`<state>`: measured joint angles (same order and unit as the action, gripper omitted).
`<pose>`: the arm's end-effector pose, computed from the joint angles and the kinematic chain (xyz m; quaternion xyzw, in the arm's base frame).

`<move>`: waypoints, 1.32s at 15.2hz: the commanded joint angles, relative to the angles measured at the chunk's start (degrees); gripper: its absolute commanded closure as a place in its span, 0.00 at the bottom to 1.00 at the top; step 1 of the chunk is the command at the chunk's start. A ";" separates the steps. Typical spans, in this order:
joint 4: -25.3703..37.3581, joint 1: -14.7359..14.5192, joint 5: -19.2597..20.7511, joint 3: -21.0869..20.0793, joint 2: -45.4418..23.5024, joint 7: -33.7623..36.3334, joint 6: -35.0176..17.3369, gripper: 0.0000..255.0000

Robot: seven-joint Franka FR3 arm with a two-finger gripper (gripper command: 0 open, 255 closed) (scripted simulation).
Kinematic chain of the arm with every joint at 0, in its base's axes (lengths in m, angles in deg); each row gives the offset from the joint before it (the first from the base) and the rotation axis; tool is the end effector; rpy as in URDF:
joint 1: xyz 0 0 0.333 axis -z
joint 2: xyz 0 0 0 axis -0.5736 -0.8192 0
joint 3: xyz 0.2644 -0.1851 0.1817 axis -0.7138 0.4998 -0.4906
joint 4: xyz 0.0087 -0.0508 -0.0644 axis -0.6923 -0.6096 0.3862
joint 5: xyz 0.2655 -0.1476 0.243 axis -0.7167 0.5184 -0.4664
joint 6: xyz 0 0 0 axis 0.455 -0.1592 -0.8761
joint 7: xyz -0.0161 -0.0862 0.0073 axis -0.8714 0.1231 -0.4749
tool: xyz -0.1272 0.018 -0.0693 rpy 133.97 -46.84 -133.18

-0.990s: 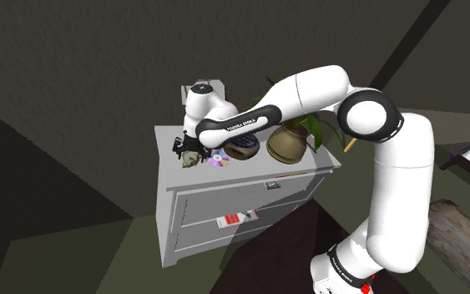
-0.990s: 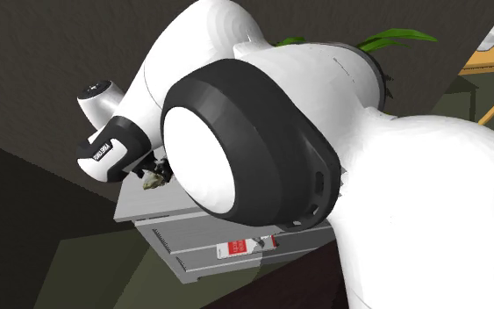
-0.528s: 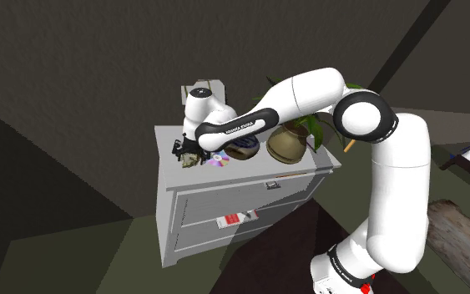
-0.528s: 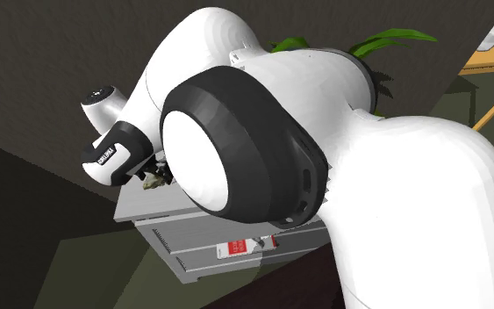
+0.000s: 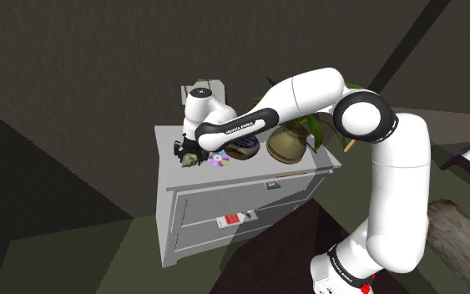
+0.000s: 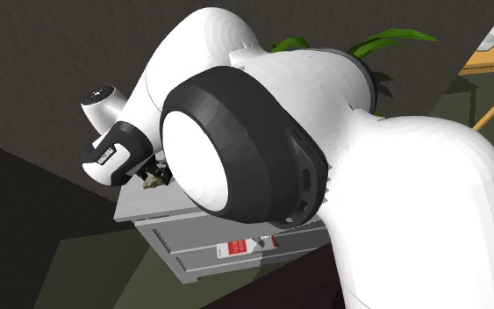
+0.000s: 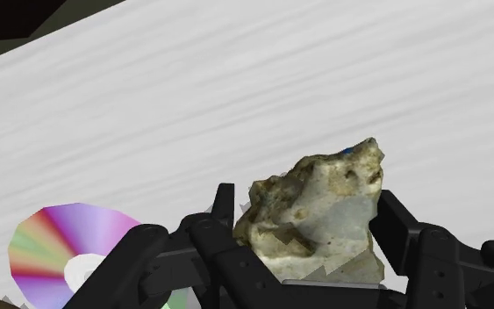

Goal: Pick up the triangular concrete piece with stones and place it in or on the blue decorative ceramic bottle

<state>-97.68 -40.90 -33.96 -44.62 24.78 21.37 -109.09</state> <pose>0.6525 0.2489 0.2423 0.9506 -0.3065 0.0417 0.0259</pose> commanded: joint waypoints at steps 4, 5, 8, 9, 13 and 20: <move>0.00 0.02 0.01 0.02 -0.01 -0.01 -0.01 1.00; 0.00 0.13 -0.22 -0.16 0.50 -0.19 0.48 1.00; 0.09 0.46 -0.93 -0.66 1.98 -0.74 1.99 1.00; 0.15 0.56 -1.16 -0.82 2.46 -0.92 2.50 1.00; 0.51 0.95 -2.09 -1.43 4.30 -1.65 4.60 1.00; 1.65 1.50 -3.66 -2.36 7.23 -2.91 8.48 1.00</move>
<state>-96.44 -39.44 -37.35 -46.82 31.59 18.66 -101.43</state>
